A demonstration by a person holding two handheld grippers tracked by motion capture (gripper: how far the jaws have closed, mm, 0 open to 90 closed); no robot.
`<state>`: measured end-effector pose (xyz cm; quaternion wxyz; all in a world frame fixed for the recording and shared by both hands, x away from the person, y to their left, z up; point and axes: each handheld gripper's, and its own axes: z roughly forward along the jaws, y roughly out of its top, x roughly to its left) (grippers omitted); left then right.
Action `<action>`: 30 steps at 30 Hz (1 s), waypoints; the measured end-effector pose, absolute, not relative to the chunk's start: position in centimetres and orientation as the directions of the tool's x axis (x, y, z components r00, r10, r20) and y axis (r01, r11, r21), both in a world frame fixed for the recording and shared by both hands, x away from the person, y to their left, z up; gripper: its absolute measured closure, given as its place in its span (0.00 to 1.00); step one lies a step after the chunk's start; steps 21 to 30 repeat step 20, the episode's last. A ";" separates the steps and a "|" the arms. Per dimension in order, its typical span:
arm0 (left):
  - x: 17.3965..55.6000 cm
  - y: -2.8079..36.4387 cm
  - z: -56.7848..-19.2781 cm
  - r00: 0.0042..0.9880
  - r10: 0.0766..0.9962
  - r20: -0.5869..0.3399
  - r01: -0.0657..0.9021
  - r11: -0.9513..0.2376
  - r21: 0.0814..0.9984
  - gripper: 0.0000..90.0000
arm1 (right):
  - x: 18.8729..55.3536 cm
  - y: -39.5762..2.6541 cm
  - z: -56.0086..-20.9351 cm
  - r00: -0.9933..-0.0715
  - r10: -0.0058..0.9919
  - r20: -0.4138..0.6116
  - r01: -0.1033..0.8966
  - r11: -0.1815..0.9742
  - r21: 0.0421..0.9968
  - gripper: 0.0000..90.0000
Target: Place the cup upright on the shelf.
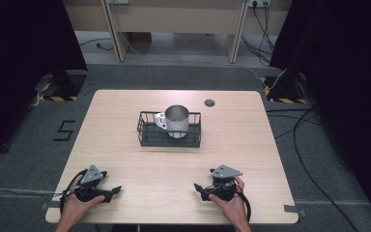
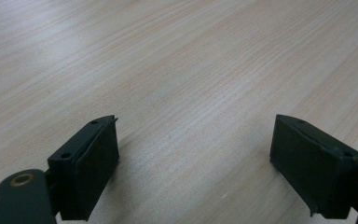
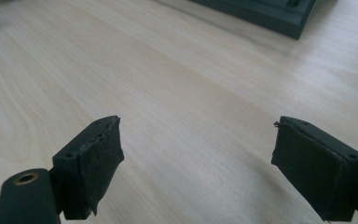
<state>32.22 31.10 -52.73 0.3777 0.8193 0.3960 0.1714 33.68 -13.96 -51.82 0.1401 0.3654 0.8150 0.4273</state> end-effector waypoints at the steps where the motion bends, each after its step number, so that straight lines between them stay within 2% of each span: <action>1: 32.2 31.1 -52.7 0.628 0.778 -0.018 0.519 -0.401 0.755 0.16 | 33.7 -14.0 -51.9 -0.694 0.715 0.086 0.480 0.370 0.795 0.17; 10: 32.2 31.1 -52.7 0.628 0.778 -0.018 0.519 -0.402 0.754 0.16 | 33.5 -14.1 -52.1 -0.669 0.737 0.095 0.540 0.395 0.743 0.17; 13: 32.2 31.1 -52.7 0.628 0.778 -0.018 0.519 -0.401 0.755 0.16 | 33.5 -14.0 -52.1 -0.672 0.736 0.076 0.533 0.410 0.741 0.17; 17: 32.2 31.1 -52.7 0.628 0.778 -0.018 0.519 -0.402 0.755 0.16 | 33.3 -13.4 -52.2 -0.693 0.721 -0.009 0.494 0.484 0.722 0.14; 30: 32.2 31.1 -52.7 0.628 0.778 -0.017 0.519 -0.402 0.755 0.16 | 33.3 -13.4 -52.2 -0.693 0.721 -0.006 0.496 0.483 0.722 0.14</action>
